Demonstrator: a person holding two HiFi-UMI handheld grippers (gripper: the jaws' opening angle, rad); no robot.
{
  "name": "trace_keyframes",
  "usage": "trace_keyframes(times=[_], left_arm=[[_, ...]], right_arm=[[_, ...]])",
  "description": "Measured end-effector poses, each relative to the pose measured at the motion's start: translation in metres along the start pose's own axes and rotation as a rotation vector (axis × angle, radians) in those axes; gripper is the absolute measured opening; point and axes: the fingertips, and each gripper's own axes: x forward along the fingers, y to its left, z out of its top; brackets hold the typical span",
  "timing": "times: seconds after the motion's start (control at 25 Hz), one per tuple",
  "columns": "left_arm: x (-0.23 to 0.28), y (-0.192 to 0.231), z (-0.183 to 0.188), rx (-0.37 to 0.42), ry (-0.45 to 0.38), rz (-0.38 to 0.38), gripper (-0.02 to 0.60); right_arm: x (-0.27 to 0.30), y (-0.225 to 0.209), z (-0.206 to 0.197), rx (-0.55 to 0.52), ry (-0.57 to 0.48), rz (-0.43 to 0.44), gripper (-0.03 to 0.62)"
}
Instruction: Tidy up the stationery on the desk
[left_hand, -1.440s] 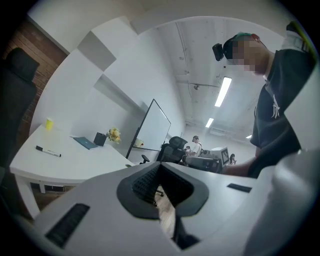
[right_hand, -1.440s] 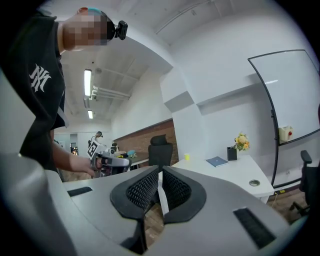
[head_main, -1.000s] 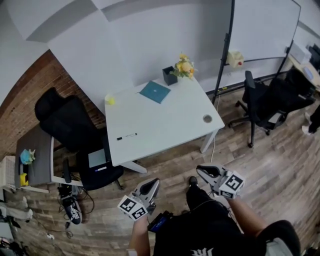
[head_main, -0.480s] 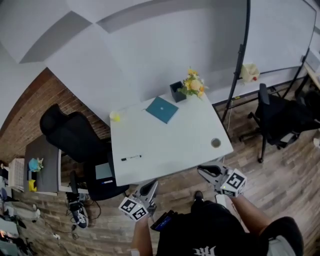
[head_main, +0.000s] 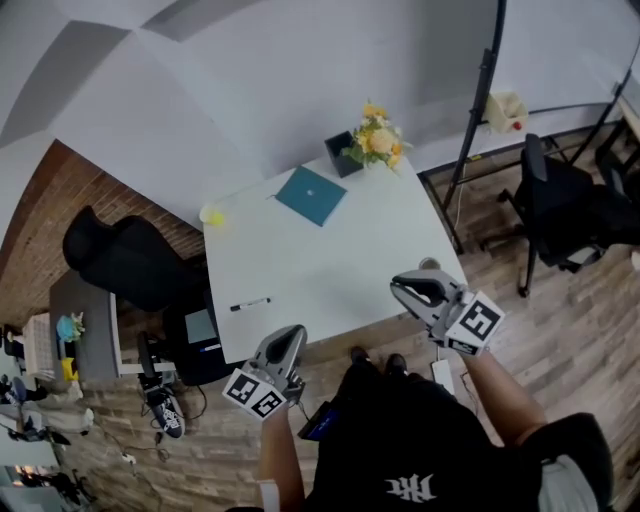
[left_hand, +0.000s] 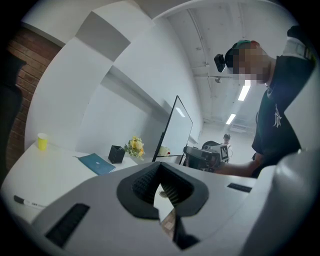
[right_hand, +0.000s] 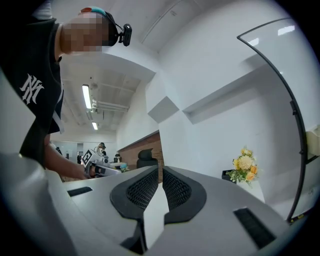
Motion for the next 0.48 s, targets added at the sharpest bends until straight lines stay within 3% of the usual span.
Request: trace_keyframes(times=[0.48], left_arm=[[0.053,0.067,0.013,-0.048,-0.010,-0.036,-0.003]], right_arm=[[0.052,-0.055,-0.022,0.020,0.079,-0.018,0.048]])
